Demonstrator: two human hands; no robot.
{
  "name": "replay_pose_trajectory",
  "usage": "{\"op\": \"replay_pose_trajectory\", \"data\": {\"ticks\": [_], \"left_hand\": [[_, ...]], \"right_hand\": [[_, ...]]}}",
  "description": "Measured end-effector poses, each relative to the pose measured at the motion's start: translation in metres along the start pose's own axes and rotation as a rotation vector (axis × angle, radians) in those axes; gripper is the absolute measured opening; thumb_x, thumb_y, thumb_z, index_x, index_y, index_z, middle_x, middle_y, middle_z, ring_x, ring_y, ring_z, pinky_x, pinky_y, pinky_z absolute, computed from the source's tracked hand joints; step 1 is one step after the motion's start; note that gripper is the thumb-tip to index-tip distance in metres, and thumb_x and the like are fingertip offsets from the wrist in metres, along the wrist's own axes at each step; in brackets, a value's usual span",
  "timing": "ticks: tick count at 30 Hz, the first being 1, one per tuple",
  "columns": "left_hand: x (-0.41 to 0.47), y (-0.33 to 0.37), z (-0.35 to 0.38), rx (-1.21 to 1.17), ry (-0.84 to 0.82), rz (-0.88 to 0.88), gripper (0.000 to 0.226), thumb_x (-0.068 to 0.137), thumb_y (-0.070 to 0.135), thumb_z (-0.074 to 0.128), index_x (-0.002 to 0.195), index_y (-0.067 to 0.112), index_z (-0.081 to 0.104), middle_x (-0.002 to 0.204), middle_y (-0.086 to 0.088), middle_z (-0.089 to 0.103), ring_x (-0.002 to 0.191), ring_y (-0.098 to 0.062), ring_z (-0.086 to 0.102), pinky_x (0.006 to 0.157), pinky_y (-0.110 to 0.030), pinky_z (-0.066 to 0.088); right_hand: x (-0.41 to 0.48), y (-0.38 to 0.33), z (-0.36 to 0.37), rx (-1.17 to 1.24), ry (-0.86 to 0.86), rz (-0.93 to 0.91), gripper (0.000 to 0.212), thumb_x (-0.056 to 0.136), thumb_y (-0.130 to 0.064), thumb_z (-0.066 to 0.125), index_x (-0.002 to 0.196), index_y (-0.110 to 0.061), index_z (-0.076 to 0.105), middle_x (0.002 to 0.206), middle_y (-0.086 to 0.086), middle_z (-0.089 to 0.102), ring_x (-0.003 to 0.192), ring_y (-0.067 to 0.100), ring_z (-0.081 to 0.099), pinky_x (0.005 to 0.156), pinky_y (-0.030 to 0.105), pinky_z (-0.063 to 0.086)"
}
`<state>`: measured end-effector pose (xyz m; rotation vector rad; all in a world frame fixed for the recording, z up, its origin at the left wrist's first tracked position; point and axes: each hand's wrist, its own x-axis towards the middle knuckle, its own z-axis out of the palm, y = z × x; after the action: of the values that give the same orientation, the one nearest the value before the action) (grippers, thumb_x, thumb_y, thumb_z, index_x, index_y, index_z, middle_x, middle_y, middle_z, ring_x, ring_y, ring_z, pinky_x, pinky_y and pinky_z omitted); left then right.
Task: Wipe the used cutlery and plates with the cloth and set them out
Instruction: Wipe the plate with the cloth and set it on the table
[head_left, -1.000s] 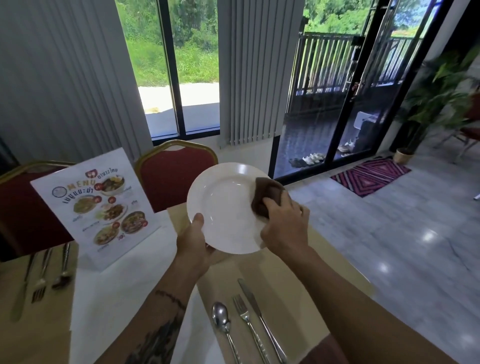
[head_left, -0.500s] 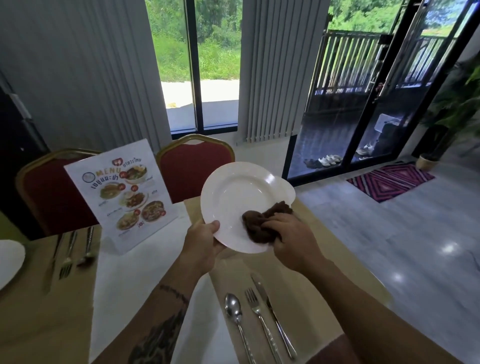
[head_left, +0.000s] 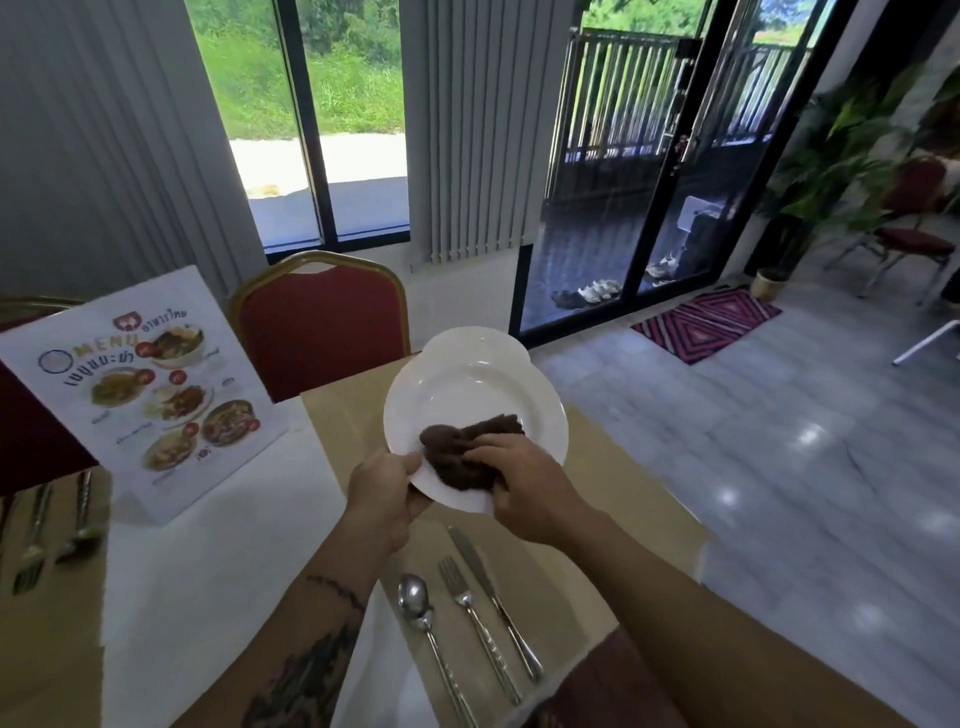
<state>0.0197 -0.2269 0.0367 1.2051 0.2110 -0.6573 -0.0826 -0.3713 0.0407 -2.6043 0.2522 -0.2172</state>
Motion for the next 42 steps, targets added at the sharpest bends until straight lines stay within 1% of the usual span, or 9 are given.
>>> {"op": "replay_pose_trajectory", "data": {"ticks": [5, 14, 19, 24, 27, 29, 32, 36, 42], "left_hand": [[0.004, -0.028, 0.031, 0.051, -0.011, -0.021, 0.03, 0.098, -0.002, 0.048, 0.127, 0.005, 0.055, 0.103, -0.01, 0.064, 0.089, -0.026, 0.062, 0.082, -0.043, 0.054], [0.01, -0.091, 0.066, 0.11, -0.09, -0.205, 0.038, 0.099, -0.003, 0.048, 0.137, -0.003, 0.049, 0.128, -0.015, 0.06, 0.111, -0.034, 0.058, 0.089, -0.044, 0.052], [0.012, -0.126, 0.063, 0.274, -0.057, -0.272, 0.021, 0.096, -0.003, 0.052, 0.116, -0.005, 0.059, 0.088, -0.011, 0.064, 0.081, -0.028, 0.061, 0.07, -0.042, 0.055], [0.014, -0.136, 0.055, 0.439, -0.068, -0.251, 0.02, 0.096, -0.005, 0.053, 0.114, -0.003, 0.06, 0.097, -0.014, 0.062, 0.082, -0.028, 0.059, 0.06, -0.032, 0.05], [0.022, -0.14, 0.048, 0.486, -0.027, -0.233, 0.019, 0.093, -0.003, 0.056, 0.111, -0.005, 0.063, 0.089, -0.011, 0.064, 0.085, -0.032, 0.063, 0.075, -0.042, 0.058], [0.03, -0.144, 0.043, 0.477, 0.003, -0.253, 0.027, 0.09, -0.001, 0.059, 0.117, -0.004, 0.063, 0.09, -0.012, 0.066, 0.091, -0.034, 0.064, 0.086, -0.05, 0.057], [0.034, -0.145, 0.043, 0.433, 0.005, -0.263, 0.04, 0.083, 0.006, 0.062, 0.122, -0.002, 0.058, 0.103, -0.016, 0.067, 0.09, -0.032, 0.065, 0.077, -0.043, 0.059], [0.012, -0.123, 0.051, 0.415, -0.021, -0.317, 0.009, 0.095, -0.001, 0.048, 0.097, 0.001, 0.057, 0.092, -0.012, 0.059, 0.074, -0.02, 0.056, 0.063, -0.032, 0.05], [0.034, -0.124, 0.044, 0.58, -0.107, -0.253, 0.026, 0.081, 0.008, 0.054, 0.106, 0.003, 0.06, 0.1, -0.018, 0.065, 0.088, -0.033, 0.064, 0.08, -0.047, 0.059]], "right_hand": [[-0.031, 0.041, -0.03, -0.105, 0.016, 0.212, 0.051, 0.072, -0.011, 0.046, 0.112, -0.016, 0.077, 0.113, 0.004, 0.075, 0.108, 0.028, 0.063, 0.094, 0.044, 0.051], [-0.072, 0.088, -0.069, 0.02, 0.153, 0.594, 0.051, 0.08, 0.002, 0.051, 0.122, -0.021, 0.071, 0.12, 0.005, 0.068, 0.109, 0.028, 0.061, 0.094, 0.042, 0.052], [-0.086, 0.093, -0.079, 0.295, 0.315, 0.741, 0.061, 0.075, 0.009, 0.046, 0.121, -0.023, 0.071, 0.104, 0.003, 0.071, 0.089, 0.023, 0.066, 0.064, 0.025, 0.047], [-0.096, 0.089, -0.086, 0.506, 0.402, 0.828, 0.058, 0.077, 0.012, 0.044, 0.112, -0.023, 0.073, 0.083, 0.009, 0.073, 0.073, 0.024, 0.068, 0.061, 0.028, 0.052], [-0.1, 0.085, -0.087, 0.601, 0.4, 0.852, 0.058, 0.078, 0.014, 0.042, 0.111, -0.024, 0.071, 0.082, 0.02, 0.073, 0.067, 0.026, 0.067, 0.056, 0.031, 0.053], [-0.101, 0.084, -0.087, 0.65, 0.395, 0.866, 0.058, 0.079, 0.015, 0.042, 0.114, -0.021, 0.071, 0.087, 0.024, 0.074, 0.07, 0.03, 0.069, 0.056, 0.034, 0.056], [-0.099, 0.083, -0.086, 0.707, 0.392, 0.882, 0.057, 0.08, 0.016, 0.042, 0.118, -0.016, 0.07, 0.089, 0.024, 0.074, 0.082, 0.041, 0.073, 0.065, 0.041, 0.062], [-0.092, 0.079, -0.085, 0.798, 0.395, 0.899, 0.054, 0.084, 0.017, 0.042, 0.12, -0.013, 0.068, 0.088, 0.014, 0.073, 0.063, 0.021, 0.072, 0.051, 0.027, 0.058], [-0.075, 0.072, -0.081, 0.894, 0.348, 0.88, 0.047, 0.089, 0.013, 0.043, 0.118, -0.015, 0.066, 0.097, 0.012, 0.071, 0.062, 0.018, 0.071, 0.047, 0.024, 0.054]]}}
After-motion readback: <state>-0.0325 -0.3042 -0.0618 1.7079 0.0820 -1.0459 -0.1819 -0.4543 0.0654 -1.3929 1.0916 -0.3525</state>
